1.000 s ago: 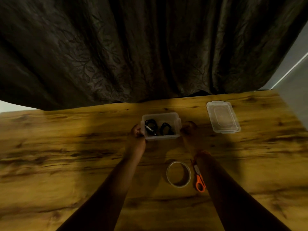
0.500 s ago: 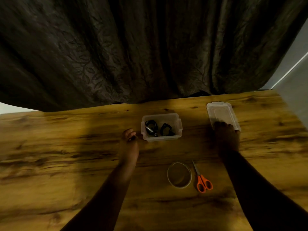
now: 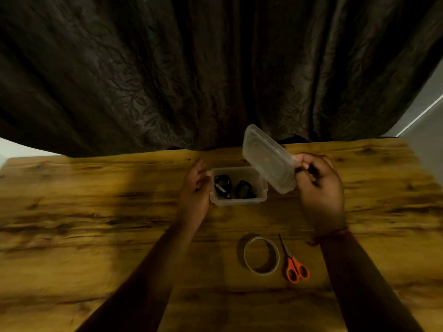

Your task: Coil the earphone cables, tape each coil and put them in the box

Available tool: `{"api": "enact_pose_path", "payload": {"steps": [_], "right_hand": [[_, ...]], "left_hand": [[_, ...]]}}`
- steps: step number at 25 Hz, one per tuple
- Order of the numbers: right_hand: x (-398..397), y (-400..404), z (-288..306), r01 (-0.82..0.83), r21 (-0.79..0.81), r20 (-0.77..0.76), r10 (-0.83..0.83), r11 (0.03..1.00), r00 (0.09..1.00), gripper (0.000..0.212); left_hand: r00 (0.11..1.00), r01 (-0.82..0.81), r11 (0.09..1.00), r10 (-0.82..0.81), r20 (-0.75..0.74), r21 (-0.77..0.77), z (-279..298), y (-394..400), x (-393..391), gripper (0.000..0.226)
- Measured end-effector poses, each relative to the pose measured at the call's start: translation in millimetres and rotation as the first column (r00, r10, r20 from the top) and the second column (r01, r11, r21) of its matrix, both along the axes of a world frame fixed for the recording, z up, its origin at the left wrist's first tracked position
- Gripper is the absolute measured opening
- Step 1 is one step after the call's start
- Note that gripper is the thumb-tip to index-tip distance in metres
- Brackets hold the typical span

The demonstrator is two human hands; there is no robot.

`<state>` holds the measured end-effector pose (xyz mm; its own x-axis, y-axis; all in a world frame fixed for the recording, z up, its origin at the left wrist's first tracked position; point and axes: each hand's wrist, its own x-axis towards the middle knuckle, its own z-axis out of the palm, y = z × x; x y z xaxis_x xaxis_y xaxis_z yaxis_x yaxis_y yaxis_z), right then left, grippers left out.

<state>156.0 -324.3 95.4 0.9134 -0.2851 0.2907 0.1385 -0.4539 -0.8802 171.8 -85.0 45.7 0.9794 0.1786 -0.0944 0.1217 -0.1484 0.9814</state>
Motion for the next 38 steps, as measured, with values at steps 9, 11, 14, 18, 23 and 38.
{"api": "enact_pose_path", "payload": {"steps": [9,11,14,18,23,38], "right_hand": [[39,38,-10,0.078,0.545,-0.227,0.058,0.835,0.972,0.008],[41,46,-26,0.127,0.561,-0.248,0.020,0.818,0.969,0.013],[38,53,-52,0.080,0.438,-0.270,0.045,0.896,0.962,0.022],[39,48,-76,0.031,0.166,-0.376,0.034,0.986,0.926,0.037],[42,48,-93,-0.039,-0.017,-0.435,0.027,0.999,0.900,0.049],[30,44,-109,-0.165,-0.166,-0.335,0.102,0.972,0.937,0.051]], "left_hand": [[0.992,-0.085,0.985,0.098,-0.075,0.151,14,-4,19,0.018],[0.975,-0.155,0.947,0.193,-0.114,0.282,3,-6,25,0.026],[0.971,-0.176,0.879,0.229,-0.068,0.442,-16,-9,33,0.017],[0.974,-0.143,0.832,0.213,-0.071,0.536,-29,-12,44,0.020],[0.983,-0.060,0.794,0.153,-0.103,0.605,-43,-11,47,0.023],[0.977,-0.061,0.958,0.115,-0.180,0.279,-57,-6,36,0.027]]}}
